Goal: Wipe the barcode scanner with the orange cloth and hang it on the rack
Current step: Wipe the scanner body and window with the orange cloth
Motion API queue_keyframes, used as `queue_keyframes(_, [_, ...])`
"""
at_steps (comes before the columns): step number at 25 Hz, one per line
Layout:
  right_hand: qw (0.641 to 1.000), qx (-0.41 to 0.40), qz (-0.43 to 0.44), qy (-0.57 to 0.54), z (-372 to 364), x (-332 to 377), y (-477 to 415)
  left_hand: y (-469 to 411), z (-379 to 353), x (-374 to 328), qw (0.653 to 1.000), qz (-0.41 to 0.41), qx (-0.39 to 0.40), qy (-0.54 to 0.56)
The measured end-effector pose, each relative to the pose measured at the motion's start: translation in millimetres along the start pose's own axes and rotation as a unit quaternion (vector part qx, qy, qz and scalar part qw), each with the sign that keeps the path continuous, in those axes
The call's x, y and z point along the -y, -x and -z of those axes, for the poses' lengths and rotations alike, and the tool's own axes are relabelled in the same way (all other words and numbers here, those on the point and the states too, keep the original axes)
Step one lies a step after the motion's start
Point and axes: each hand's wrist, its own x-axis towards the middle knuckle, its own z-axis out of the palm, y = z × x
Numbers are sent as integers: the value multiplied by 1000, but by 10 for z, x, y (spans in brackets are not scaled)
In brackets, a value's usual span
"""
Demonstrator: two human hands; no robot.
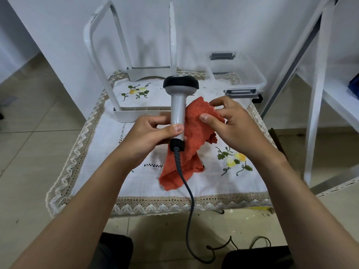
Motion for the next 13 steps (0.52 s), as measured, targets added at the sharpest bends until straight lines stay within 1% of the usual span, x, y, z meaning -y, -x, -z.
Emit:
queue_keyframes(2, [991, -100, 42, 81, 27, -28, -28, 15, -20, -17, 1000, -5, -10, 0])
queue_keyframes(3, [982, -148, 65, 101, 46, -23, -33, 24, -29, -25, 1000, -8, -17, -5])
queue_keyframes(4, [975, -177, 89, 104, 62, -6, -32, 32, -35, -29, 1000, -11, -24, -11])
queue_keyframes(5, [971, -189, 112, 93, 66, 24, -21, 41, -38, -36, 999, -15, -29, -16])
queue_keyframes(6, [971, -189, 127, 76, 62, 62, -8, 45, -35, -34, 999, -19, -33, -20])
queue_keyframes(7, [975, -176, 126, 58, 54, 101, 6, 53, -30, -35, 999, -22, -35, -23])
queue_keyframes(8, [982, -147, 108, 43, 43, 124, 13, 60, -24, -32, 999, -24, -36, -23])
queue_keyframes(10, [994, -80, 64, 49, 18, 113, 11, 79, -16, -31, 999, -24, -35, -22])
queue_keyframes(13, [997, -51, 44, 27, 29, 80, 8, 99, 4, -26, 999, -25, -32, -26])
